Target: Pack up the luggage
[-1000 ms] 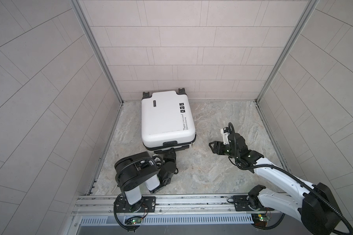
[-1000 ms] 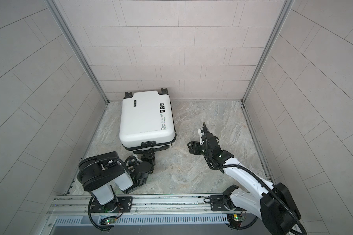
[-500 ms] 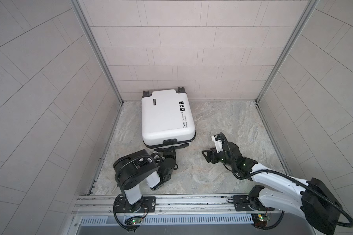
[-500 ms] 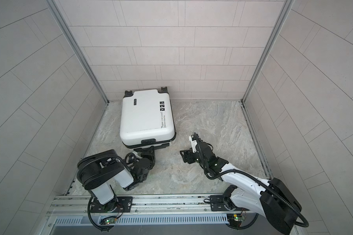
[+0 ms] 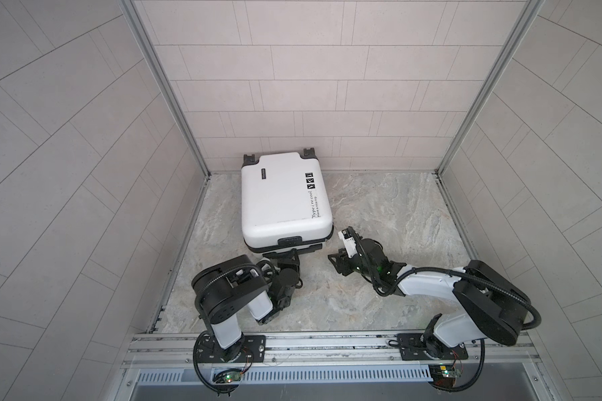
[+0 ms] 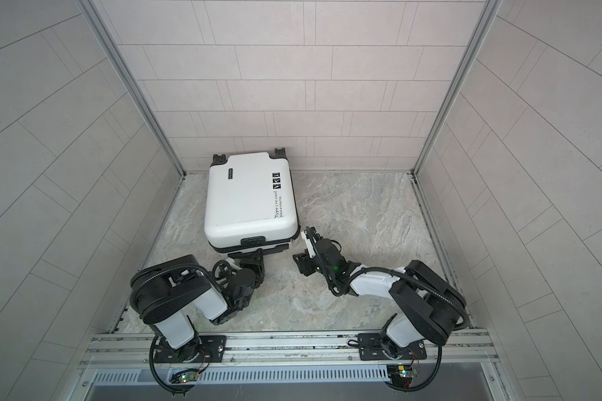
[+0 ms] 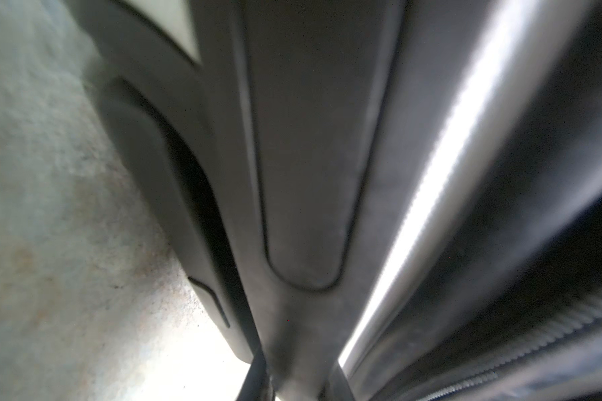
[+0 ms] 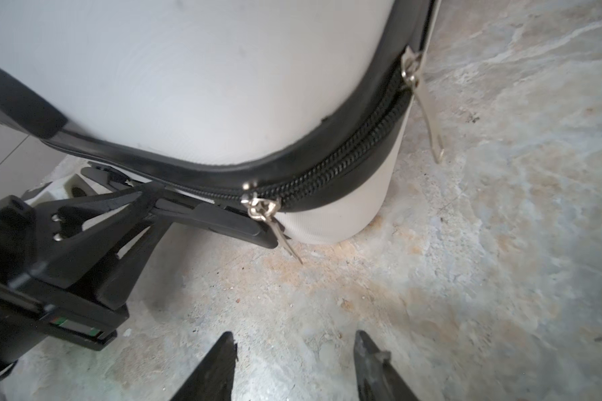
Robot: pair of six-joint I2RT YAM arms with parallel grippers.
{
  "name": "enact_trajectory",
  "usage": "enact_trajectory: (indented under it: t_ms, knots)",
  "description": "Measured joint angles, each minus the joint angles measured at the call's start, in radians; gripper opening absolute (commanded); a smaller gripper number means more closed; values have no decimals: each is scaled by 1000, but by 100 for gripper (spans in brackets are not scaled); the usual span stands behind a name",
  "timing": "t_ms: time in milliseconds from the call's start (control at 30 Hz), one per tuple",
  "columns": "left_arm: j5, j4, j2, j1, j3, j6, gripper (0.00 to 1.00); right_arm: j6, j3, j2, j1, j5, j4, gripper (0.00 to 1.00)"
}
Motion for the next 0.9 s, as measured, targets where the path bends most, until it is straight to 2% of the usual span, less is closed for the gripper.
enact_trajectory:
  t_ms: [100,367,900]
  knots:
    - [3,-2,-2,0,-1,0,0,3,10,39,-4,6,53,47]
    - [6,-2,-2,0,-1,-1,0,24,50,130,-36,2,175,49]
    - [17,-2,-2,3,-1,-1,0,60,66,200,-61,-66,267,28]
